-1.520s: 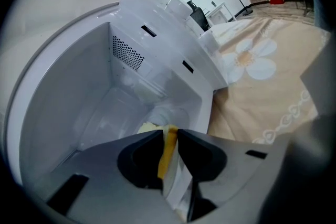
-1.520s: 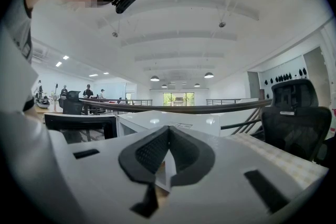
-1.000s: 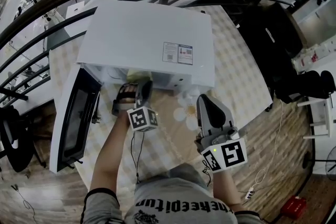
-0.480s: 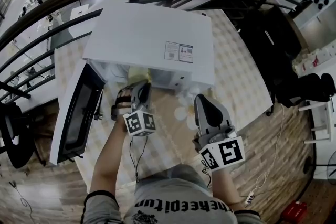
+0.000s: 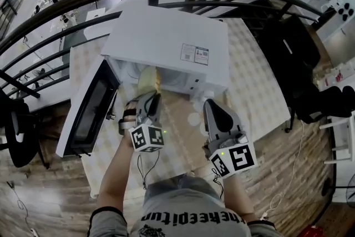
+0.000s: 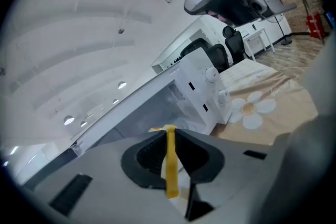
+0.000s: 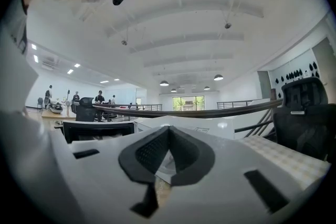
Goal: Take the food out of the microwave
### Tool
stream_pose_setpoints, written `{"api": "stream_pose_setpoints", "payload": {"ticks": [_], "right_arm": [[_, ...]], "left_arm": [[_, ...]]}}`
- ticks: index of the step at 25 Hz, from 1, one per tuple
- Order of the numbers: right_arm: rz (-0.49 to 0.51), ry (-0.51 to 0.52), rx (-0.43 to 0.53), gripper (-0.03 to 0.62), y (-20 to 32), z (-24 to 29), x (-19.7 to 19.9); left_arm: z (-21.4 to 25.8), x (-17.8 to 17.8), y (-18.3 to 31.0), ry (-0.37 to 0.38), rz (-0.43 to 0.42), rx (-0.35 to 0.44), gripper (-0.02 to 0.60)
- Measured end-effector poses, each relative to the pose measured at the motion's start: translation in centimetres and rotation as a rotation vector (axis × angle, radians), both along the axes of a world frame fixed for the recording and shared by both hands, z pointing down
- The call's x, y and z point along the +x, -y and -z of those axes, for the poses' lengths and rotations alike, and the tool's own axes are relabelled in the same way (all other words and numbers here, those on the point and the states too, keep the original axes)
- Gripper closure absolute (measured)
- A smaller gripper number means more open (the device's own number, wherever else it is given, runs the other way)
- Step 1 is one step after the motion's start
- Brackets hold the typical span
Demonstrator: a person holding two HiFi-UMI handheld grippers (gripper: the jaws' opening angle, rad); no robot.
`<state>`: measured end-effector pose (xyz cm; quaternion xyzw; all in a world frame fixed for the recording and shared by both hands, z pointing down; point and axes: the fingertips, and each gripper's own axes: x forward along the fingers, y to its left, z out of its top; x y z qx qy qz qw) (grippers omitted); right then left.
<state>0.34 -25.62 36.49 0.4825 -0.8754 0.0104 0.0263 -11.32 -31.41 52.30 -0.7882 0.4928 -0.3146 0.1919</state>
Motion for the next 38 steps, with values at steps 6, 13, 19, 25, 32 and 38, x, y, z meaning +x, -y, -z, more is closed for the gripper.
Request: {"api": "stream_pose_setpoints", "payload": {"ticks": [6,13,19,25,32,38], "right_arm": [[0.050,0.010,0.006,0.589,-1.2,0.5,-0.9],[0.104,0.015,0.014,0.589,-2.9,0.9,-1.3],[0.143,0.016,0.027,0.589,-4.7,1.5,-1.5],[0.179,0.021,0.038,0.589,-6.6,2.1,-1.4],[0.212,0.030,0.051,0.589,-8.4,2.9,-1.4],[0.243,0.036,0.068,0.589,-9.4,3.5,-1.2]], "left_arm": [[2.2,-1.1,-3.1,-0.057,0.051,0.010,0.532],[4.9,-1.9,-6.7,-0.129,0.111,0.035,0.532],[7.3,-2.1,-10.1,-0.220,0.157,0.047,0.532],[9.8,-2.4,-13.4,-0.321,0.214,0.077,0.532],[12.4,-2.9,-16.7,-0.440,0.260,0.112,0.532],[14.3,-3.1,-18.5,-0.493,0.288,0.167,0.532]]}}
